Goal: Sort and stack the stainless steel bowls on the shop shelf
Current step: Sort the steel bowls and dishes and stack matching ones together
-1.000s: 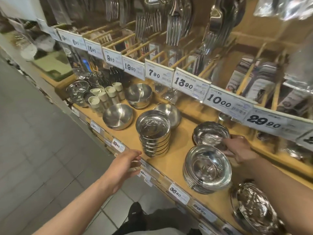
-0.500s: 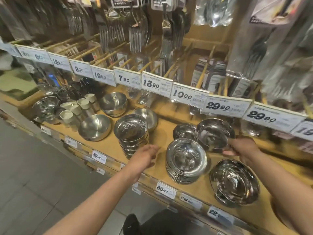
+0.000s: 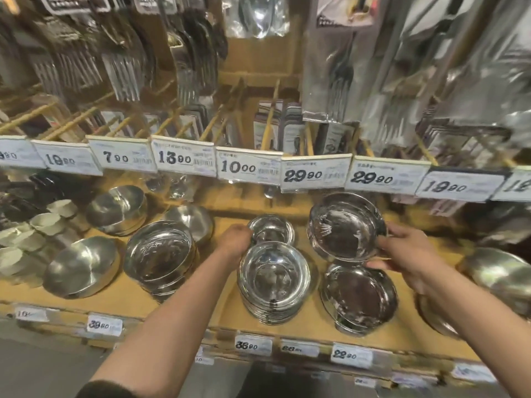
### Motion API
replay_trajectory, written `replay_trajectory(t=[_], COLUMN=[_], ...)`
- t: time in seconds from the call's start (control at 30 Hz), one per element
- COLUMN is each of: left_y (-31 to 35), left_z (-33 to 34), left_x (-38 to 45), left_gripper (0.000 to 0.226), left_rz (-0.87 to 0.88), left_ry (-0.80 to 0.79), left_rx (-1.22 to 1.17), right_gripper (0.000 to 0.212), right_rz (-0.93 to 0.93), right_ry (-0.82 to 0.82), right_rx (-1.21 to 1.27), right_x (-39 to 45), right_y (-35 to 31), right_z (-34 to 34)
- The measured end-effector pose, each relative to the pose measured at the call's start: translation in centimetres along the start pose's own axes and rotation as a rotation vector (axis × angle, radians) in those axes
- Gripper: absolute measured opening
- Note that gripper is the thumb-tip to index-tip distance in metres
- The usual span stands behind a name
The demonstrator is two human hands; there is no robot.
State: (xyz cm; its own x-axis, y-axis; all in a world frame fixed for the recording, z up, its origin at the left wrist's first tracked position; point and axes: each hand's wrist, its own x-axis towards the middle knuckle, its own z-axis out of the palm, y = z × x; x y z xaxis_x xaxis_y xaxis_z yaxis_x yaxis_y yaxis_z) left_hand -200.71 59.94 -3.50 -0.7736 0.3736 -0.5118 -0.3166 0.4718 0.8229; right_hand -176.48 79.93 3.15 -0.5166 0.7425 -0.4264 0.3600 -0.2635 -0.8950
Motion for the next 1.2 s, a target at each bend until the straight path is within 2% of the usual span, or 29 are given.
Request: replay_trajectory(t=[0.13,0.2,0.3,0.43,0.53,0.63,0.73,0.9,1.2], left_y=[-0.9,-1.5,-1.8,-0.9,0.1,1.0,2.1,3.4,5.8], left_z=[0.5,0.7,1.1,1.5,1.4,0.8,0.1,-0.5,-2.3], left_x=[2.5,3.9,5.2,5.5,4.7,3.6,2.0,-0.8,-3.8], left_gripper=[0.015,0.024,0.006,0.017,0.012,0.022,0.026,0.018,0.021], left_rz=[0.028,0.011,-0.033,-0.057,-0.079,-0.13,-0.13,-0.141,-0.065], left_ry=[0.071,0.033,0.021,-0.012,0.019,0.027,0.036,0.031,0.068], left_rx=[0.398,0.451,0.43,0.352,0.278,0.087,0.0,-0.116,-0.118], right_gripper=[0.027,0.027,0.029,0.027,0.028,0.025,0.022,0.018,0.02], right_rz=[0.011,0.012,0.002,-0.003,0.039,0.074,0.088,0.145,0.138], right_ry=[-0.016,-0.012,-0.018,-0.028,-0.033,-0.026,-0.02,-0.014,-0.024], right_rx=[0.019,0.017,0.025,0.041,0.108,0.139,0.171,0.22,0.245], right_x=[0.0,0.2,0.4,0.4,0.0,-0.5,-0.6,-0.9,-2.5], right_y=[0.8,1.1,1.2,1.2,1.4,1.4,1.3,1.5,1.6], right_z=[-0.8,-1.1,-1.5,-1.8,-2.0,-2.3,-2.7,-2.5,-2.8])
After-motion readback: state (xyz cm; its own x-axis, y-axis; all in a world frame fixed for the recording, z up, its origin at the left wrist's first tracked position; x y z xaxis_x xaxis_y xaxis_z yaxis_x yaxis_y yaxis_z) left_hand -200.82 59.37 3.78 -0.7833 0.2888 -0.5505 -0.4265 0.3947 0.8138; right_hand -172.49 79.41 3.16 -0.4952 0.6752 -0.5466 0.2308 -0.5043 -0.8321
